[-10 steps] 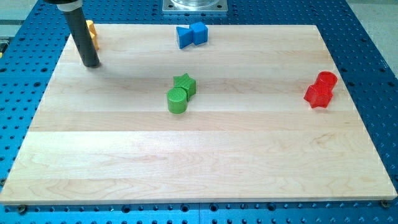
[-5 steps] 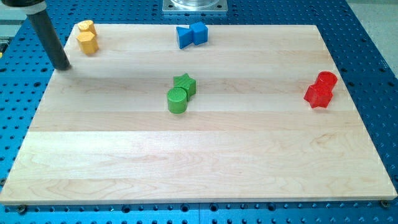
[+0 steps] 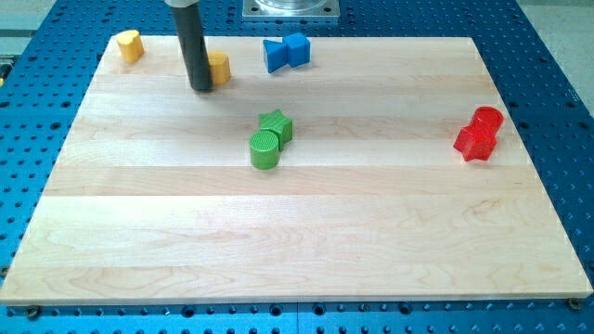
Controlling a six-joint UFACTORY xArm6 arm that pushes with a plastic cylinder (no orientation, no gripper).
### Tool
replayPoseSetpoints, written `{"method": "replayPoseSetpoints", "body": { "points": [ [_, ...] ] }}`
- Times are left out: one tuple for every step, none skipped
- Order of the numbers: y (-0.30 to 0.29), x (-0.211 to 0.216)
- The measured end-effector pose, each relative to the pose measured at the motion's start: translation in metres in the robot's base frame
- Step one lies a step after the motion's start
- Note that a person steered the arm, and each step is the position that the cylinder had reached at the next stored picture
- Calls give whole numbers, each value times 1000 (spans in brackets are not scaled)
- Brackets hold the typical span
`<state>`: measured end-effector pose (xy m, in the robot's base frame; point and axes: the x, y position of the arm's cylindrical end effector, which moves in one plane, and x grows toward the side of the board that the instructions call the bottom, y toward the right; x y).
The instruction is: Group up the yellow blocks and blue blocks at the top center of the board
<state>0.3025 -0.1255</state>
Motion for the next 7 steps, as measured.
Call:
{"method": "replayPoseSetpoints", "body": {
  "points": [
    [-25, -8],
    [-17, -33],
    [17, -36],
    [9, -61],
    [52, -77],
    [105, -77],
    [106, -77]
  ]
}}
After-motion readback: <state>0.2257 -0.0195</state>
